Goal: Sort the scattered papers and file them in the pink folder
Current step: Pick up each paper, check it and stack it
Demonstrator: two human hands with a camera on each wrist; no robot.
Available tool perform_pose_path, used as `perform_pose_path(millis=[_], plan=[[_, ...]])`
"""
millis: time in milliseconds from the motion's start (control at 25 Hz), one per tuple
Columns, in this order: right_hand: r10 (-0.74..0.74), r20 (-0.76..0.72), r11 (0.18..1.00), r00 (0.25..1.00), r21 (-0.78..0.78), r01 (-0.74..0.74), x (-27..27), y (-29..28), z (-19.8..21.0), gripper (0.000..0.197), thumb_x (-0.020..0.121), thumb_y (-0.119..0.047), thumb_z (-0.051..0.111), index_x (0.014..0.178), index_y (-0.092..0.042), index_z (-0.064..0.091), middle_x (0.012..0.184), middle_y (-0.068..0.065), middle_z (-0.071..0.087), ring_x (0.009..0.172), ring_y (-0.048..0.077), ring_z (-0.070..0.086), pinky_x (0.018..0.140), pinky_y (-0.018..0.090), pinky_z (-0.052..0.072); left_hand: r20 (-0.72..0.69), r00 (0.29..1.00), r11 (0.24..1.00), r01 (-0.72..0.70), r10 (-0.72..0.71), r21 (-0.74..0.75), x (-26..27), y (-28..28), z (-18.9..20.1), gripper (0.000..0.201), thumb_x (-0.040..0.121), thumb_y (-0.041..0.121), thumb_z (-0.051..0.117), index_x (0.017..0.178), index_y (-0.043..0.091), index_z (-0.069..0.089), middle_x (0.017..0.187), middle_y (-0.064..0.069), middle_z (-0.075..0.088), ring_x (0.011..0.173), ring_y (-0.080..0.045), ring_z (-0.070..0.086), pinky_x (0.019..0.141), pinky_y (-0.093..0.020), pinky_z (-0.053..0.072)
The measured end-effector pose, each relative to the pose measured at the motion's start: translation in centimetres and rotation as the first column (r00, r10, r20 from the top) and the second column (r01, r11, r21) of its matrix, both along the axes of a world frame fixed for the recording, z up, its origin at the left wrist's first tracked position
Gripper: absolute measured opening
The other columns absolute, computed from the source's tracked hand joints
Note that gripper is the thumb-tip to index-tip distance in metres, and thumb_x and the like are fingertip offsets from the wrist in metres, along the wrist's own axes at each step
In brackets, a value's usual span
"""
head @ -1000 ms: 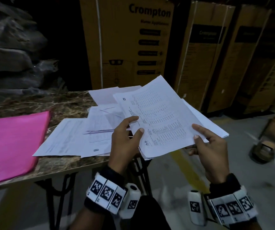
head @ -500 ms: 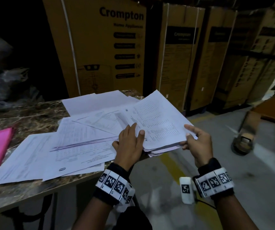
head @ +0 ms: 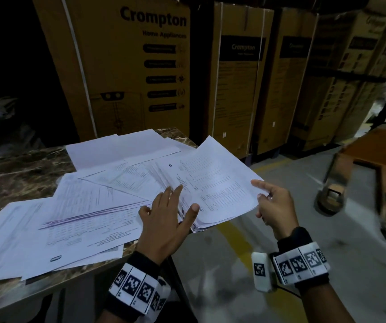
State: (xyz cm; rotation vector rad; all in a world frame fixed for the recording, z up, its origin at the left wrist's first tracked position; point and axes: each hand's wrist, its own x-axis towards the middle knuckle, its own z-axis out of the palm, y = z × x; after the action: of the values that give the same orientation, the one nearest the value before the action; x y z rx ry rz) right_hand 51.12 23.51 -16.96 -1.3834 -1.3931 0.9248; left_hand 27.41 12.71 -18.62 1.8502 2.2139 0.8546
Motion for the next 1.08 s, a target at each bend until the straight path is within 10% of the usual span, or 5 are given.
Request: perform_pose_path(millis=[280,560,680,840,1080], plan=[[0.046,0.126,0.998,0.991,0.028,-0.05,0.4,-0.6,-0.5,0.045,0.098,-0.001,0.05,0.137,-0.021,0.057,0.091,0.008,0.059,0.039,0.002,0.052,0.041,0.013,0.041,-0.093,0.996,1.0,-0.014,0.013,-0.007,0.1,0.1,-0.5,0.089,0.076,0.09,0.008,0.147,0.045,0.036,0.165,0.005,0.02,0.149,-0.011,0.016,0.111,-0.046,0.006],[0.065,0.14,0.99,0.988,0.112,-0.081,0.4,-0.4,-1.5,0.053,0.092,-0.002,0.06,0.139,-0.026,0.054,0.136,-0.004,0.051,0.058,0.02,0.062,0.048,0.027,0.052,-0.069,0.997,0.999,-0.03,0.031,0.011,0.3,-0.2,-0.4,0.084,0.078,0.085,0.011,0.141,0.042,0.045,0.161,0.005,0.029,0.148,-0.011,0.021,0.111,-0.044,0.007],[0.018,0.25,0.977,0.968,0.202,-0.07,0.8,-0.5,-2.1,0.054,0.09,-0.008,0.064,0.139,-0.027,0.052,0.149,-0.008,0.041,0.092,0.032,0.066,0.07,0.04,0.059,-0.063,0.998,0.999,-0.03,0.032,0.035,0.3,-0.2,-0.4,0.075,0.086,0.083,0.018,0.142,0.04,0.044,0.161,0.004,0.03,0.148,-0.012,0.022,0.11,-0.042,0.006],[-0.052,0.406,0.907,0.913,0.401,-0.126,0.1,-2.2,-2.4,0.044,0.092,-0.005,0.061,0.133,-0.021,0.058,0.146,-0.002,0.048,0.123,0.022,0.055,0.099,0.039,0.05,-0.03,0.999,0.983,-0.02,0.026,0.185,0.4,-0.6,-0.7,0.069,0.086,0.077,0.024,0.133,0.036,0.056,0.153,0.007,0.043,0.142,-0.011,0.031,0.108,-0.038,0.011],[-0.052,0.379,0.785,0.924,0.588,-0.197,-1.3,-5.5,-2.2,0.036,0.093,-0.001,0.061,0.124,-0.018,0.065,0.127,-0.006,0.062,0.113,0.012,0.059,0.091,0.029,0.052,0.003,0.993,0.87,0.104,-0.121,0.483,0.2,-1.6,-0.9,0.04,0.096,0.056,0.046,0.11,0.027,0.071,0.125,0.009,0.066,0.12,-0.015,0.058,0.097,-0.044,0.037]])
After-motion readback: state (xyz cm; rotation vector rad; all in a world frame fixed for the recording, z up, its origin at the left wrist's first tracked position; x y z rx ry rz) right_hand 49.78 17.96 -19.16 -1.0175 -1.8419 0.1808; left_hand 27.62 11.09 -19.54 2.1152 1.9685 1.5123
